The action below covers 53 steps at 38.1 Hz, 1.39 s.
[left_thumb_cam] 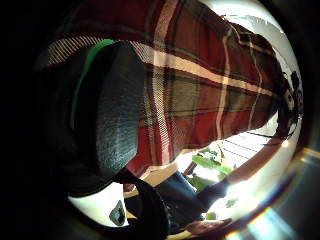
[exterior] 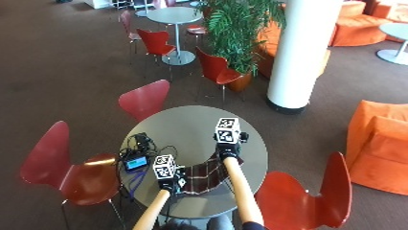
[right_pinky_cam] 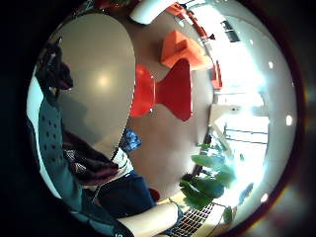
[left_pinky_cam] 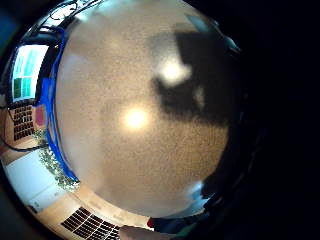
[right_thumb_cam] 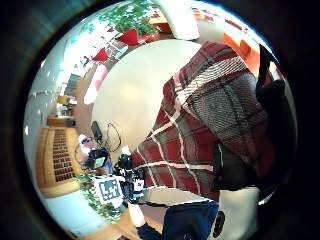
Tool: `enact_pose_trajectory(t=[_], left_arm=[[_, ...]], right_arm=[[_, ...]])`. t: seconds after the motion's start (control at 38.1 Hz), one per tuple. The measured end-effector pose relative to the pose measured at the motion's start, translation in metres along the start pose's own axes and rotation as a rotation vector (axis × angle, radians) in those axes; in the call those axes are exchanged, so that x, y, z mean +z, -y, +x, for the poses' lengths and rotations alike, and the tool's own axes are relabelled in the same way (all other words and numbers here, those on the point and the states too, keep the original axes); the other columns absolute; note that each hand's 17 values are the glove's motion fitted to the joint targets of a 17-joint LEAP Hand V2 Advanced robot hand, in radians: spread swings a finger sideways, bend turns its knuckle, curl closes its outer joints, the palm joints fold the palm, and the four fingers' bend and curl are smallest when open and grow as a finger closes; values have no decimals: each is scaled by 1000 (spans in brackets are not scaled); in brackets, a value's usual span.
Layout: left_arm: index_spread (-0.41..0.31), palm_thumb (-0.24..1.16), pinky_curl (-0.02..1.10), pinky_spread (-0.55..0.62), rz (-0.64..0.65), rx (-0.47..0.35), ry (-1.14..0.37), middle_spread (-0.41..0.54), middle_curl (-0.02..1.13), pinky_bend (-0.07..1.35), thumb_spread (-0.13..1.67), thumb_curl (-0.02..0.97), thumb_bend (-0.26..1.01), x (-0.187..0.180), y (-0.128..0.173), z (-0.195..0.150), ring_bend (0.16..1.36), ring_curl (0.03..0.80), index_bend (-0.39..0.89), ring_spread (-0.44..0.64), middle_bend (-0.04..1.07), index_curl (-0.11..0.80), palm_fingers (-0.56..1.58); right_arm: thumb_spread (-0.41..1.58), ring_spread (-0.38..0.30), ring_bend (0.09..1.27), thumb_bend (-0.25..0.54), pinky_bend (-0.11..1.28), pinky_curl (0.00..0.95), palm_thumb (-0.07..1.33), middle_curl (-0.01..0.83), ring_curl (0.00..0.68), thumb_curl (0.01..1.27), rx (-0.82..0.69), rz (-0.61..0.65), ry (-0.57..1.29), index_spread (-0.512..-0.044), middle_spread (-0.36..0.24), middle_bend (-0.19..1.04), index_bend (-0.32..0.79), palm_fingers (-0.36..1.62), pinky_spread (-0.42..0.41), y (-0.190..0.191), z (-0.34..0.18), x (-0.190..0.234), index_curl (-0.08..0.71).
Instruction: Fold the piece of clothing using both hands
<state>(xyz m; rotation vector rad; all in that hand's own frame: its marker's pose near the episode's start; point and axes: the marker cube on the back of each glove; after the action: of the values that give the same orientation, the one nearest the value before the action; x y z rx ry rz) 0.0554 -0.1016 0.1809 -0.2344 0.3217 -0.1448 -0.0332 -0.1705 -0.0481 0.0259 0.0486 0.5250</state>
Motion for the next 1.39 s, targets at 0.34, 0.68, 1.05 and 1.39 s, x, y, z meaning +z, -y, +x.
enact_pose_trajectory(t=[0.34, 0.68, 1.05, 1.39], left_arm=[[-91, 107, 337, 423, 27, -65, -18, 104, 303, 231, 1388, 221, -8, -53, -26, -42, 459, 319, 172, 420, 173, 359, 110], [-93, 109, 335, 420, 309, -120, -37, 101, 305, 224, 1389, 217, -7, -97, 8, -123, 467, 309, 175, 410, 185, 362, 146], [-93, 143, 316, 391, 467, -227, -160, 75, 330, 173, 1425, 216, -1, -155, -52, -182, 442, 292, 186, 363, 201, 381, 274], [-94, 149, 302, 375, 498, -271, -108, 67, 346, 174, 1439, 213, -5, -198, -83, -191, 437, 291, 182, 343, 184, 393, 293]], right_arm=[[693, -259, 726, -36, 624, 395, 937, 528, 469, 546, -9, 104, -170, -268, -236, 413, 152, 1316, -392, -15, -57, -20, 344], [687, -260, 738, -29, 620, 398, 930, 532, 470, 558, -60, 97, -169, -269, -243, 425, 144, 1320, -396, -35, -139, -28, 355], [844, -268, 818, -31, 725, 413, 908, 486, 475, 507, -500, -66, -42, -267, -229, 278, 65, 1135, -401, -144, -274, 24, 282], [938, -260, 643, -31, 717, 400, 868, 463, 418, 463, -422, 171, -30, -260, -203, 215, 75, 1086, -342, -133, -203, -64, 234]])
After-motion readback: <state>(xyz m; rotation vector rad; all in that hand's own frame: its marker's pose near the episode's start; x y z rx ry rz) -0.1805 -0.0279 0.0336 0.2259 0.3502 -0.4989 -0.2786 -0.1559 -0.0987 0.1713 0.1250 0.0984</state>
